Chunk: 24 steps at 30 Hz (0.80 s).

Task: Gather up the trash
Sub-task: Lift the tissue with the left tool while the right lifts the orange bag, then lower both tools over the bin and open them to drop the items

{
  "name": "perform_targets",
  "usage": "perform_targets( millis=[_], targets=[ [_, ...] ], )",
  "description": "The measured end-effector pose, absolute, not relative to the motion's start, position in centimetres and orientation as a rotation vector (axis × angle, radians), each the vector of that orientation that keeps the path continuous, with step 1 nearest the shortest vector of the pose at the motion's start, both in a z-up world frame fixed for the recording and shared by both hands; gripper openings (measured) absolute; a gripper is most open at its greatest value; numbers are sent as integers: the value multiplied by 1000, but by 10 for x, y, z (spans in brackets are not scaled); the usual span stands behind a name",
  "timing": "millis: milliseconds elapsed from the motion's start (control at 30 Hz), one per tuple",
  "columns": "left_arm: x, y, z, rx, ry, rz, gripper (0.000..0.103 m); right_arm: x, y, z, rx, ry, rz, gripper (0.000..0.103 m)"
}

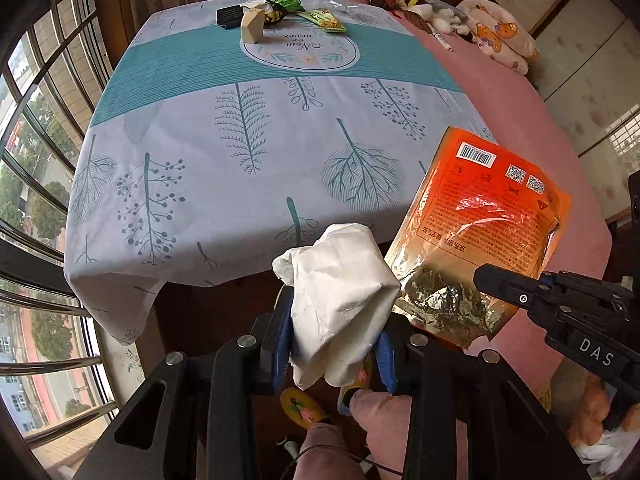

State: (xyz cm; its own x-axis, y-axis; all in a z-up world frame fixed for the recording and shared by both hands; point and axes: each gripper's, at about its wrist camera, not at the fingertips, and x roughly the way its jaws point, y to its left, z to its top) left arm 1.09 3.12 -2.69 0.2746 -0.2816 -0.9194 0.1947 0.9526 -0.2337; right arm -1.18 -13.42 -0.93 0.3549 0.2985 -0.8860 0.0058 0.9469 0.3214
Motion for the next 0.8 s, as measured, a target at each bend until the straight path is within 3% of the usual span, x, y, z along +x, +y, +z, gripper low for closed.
perform_targets(
  millis=[367,800],
  targets=[
    [-4,-12,-91,-16,1323,-327,35,-23,-144,-81,262,1354,210,5],
    [2,-43,-238,-5,1438,-253,35,-32,-159,-251,302,1554,160,5]
  ],
)
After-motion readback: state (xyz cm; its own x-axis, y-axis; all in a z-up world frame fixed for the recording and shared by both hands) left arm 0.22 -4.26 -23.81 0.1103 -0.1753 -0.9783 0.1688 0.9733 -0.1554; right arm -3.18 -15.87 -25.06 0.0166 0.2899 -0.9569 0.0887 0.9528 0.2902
